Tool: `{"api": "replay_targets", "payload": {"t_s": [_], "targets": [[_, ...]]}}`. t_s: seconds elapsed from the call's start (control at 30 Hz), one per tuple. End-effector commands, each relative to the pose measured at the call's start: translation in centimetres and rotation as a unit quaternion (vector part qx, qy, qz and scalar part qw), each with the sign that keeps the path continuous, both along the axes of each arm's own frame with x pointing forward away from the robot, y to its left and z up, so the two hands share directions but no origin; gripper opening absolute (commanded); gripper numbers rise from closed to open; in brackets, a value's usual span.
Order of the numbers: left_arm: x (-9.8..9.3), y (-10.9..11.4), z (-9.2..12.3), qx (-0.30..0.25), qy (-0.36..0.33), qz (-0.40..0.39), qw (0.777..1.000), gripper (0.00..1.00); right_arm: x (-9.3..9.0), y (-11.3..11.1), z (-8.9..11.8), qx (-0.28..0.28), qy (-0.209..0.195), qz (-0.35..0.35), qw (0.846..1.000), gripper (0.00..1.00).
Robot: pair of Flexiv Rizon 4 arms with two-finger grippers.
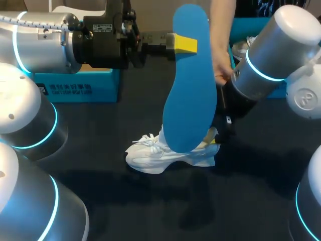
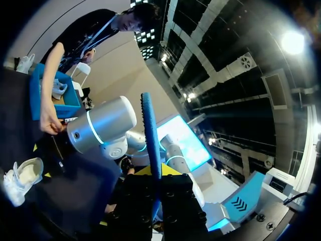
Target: Take the shoe out of the shoebox, open the shoe tongue, remove and reinsert the insole, then place the shoe into the shoebox
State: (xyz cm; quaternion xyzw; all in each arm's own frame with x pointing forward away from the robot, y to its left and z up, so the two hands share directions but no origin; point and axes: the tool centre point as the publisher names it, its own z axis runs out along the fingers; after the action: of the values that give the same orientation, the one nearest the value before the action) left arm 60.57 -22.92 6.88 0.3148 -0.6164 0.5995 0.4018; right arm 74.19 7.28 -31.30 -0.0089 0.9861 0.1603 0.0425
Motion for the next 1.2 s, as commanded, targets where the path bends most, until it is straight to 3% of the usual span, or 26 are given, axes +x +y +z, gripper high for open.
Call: {"api": "replay_targets", "payload": {"t_s": [0.03, 0.37, 0.47, 0.77, 1.2], "targets": [[0.1, -0.2, 0.0, 0.001, 0.0, 0.0, 1.0, 0.0, 0.1, 0.1, -0.1, -0.001, 0.0, -0.001, 1.0, 1.0], [0.1, -0.2, 0.0, 0.001, 0.0, 0.0, 1.0, 0.0, 0.9, 1.3, 1.5, -0.002, -0.01, -0.016, 1.0, 1.0], [0.1, -0.2, 0.0, 0.001, 0.0, 0.0, 1.0, 0.0, 2.0, 2.4, 1.5, -0.004, -0.006, -0.012, 1.0, 1.0], [0.1, -0.2, 0.0, 0.001, 0.0, 0.0, 1.0, 0.0, 4.1, 5.9, -0.4, -0.003, 0.029, -0.012, 0.999, 1.0], [0.1, -0.2, 0.0, 0.001, 0.0, 0.0, 1.0, 0.0, 3.6, 7.6, -3.4, -0.035, 0.05, -0.033, 0.998, 1.0]]}}
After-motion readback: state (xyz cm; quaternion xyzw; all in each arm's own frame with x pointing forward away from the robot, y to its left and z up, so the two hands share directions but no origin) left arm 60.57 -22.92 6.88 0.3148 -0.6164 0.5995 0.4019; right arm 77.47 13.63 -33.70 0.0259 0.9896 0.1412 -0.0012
